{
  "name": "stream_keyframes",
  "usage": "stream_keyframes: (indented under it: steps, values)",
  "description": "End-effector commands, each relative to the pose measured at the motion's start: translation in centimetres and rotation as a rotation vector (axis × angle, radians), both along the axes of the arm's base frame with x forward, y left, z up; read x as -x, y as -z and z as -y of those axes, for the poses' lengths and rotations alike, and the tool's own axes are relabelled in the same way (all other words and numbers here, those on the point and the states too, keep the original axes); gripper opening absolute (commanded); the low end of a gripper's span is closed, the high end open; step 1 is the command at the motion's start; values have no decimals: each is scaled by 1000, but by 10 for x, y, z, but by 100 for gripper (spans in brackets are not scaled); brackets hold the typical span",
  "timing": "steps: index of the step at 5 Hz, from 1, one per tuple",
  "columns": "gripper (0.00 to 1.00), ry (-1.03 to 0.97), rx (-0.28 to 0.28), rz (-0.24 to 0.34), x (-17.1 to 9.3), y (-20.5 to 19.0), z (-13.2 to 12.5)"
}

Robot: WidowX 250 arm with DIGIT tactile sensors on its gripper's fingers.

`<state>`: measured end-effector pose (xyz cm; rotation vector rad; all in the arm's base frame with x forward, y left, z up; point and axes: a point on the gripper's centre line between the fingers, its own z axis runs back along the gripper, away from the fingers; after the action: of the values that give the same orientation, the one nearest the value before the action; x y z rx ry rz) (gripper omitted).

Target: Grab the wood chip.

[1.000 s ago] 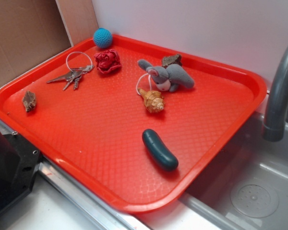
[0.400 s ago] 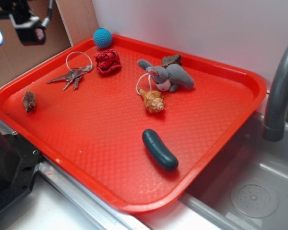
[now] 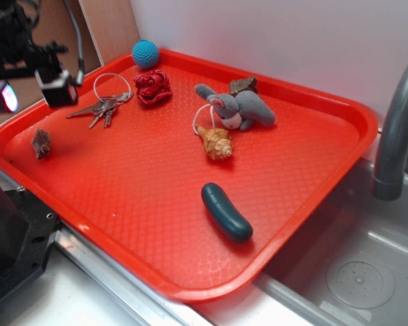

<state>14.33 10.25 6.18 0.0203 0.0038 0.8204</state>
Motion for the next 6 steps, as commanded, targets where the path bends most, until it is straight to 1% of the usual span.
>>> stream_keyframes:
  steps: [1,2,3,4,5,6]
  values:
    - [100,6,-25,-40,10,24,-7]
    - [100,3,-16,-69,9,36,-10]
    - [100,14,6,-90,6,47,-6]
    - [44,-7,17,-102,9,49,-3]
    - [0,-19,33,-93,12,49,-1]
    - [0,14,50,-84,10,49,0]
